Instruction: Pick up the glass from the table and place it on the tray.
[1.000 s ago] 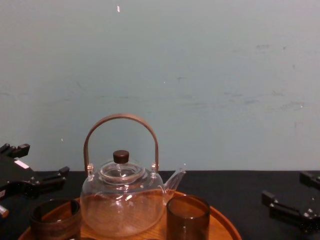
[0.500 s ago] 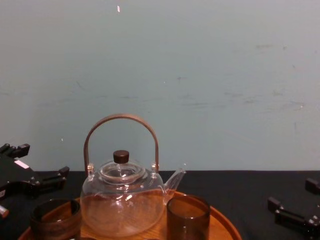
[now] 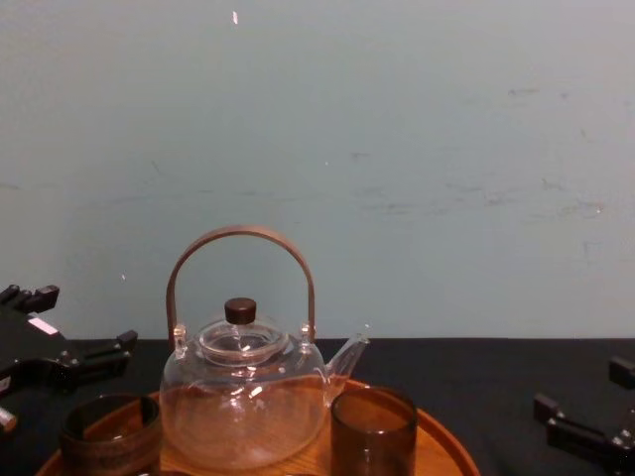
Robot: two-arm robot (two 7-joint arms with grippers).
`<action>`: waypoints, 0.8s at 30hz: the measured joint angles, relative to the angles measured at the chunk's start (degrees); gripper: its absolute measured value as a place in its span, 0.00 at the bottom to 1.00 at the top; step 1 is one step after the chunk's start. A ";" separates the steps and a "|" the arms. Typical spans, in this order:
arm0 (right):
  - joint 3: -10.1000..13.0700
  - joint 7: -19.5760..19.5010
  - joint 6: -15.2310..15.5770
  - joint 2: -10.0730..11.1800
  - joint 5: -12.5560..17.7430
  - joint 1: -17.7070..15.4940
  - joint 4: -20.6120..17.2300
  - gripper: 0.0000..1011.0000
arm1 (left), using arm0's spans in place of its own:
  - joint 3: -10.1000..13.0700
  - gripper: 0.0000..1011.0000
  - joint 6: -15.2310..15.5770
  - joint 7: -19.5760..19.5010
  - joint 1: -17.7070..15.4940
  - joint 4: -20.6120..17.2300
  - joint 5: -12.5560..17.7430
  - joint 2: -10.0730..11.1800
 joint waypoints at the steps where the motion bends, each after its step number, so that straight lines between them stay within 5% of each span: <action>1: -0.01 -0.05 0.00 -0.03 -0.09 0.05 0.03 0.99 | 0.01 0.99 0.00 0.00 0.00 0.00 0.00 0.00; 24: 0.24 -1.75 0.74 -0.38 -1.90 0.39 -0.05 0.99 | 0.00 0.99 0.00 0.00 0.00 0.00 0.00 0.00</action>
